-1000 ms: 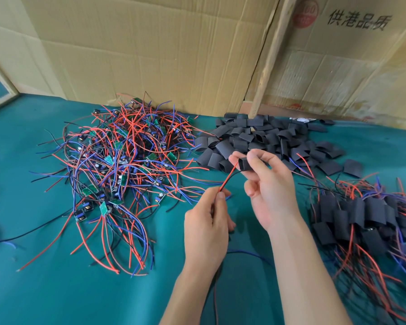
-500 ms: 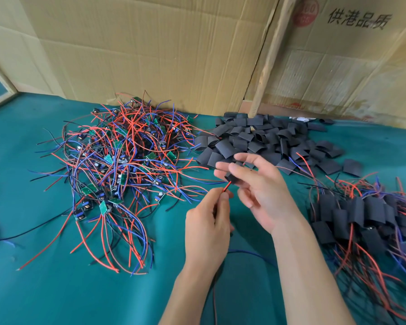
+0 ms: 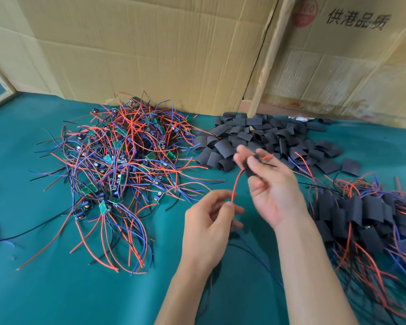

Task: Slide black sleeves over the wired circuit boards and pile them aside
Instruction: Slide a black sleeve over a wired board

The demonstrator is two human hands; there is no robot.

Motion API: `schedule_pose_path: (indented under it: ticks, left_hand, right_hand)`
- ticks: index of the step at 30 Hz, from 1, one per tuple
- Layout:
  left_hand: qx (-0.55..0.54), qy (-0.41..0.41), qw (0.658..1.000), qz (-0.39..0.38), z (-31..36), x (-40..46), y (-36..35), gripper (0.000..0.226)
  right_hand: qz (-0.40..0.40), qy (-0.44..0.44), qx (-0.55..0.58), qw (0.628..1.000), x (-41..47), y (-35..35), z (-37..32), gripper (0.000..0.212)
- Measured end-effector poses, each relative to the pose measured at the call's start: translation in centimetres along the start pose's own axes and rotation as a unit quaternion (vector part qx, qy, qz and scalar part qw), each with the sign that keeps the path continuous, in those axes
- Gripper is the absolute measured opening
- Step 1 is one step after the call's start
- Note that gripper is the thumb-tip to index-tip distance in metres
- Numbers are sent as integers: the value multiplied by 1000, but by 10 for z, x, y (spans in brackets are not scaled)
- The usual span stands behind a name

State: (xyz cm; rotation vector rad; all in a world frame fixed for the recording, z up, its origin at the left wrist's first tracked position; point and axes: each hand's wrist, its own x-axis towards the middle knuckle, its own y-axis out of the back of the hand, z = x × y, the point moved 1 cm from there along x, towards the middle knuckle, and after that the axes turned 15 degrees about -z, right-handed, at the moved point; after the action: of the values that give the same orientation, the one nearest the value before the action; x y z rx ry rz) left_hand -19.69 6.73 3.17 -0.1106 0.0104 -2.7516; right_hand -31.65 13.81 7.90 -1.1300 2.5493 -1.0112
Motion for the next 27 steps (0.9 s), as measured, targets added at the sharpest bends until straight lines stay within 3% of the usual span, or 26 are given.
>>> schedule_pose_path:
  ticks: [4, 14, 20, 27]
  left_hand:
    - [27, -2, 999, -27, -1, 0, -1, 15]
    - [-80, -34, 993, 84, 1, 1, 7, 13]
    - [-62, -52, 990, 116, 2, 1, 4, 10]
    - [-54, -46, 993, 93, -2, 2, 6, 28]
  right_hand:
    - [6, 40, 55, 998, -2, 5, -5, 24]
    - [-79, -103, -151, 980, -1, -2, 9, 39]
    - [-111, -130, -127, 977, -2, -5, 11, 44]
    - [-64, -118, -236, 962, -1, 0, 12, 23]
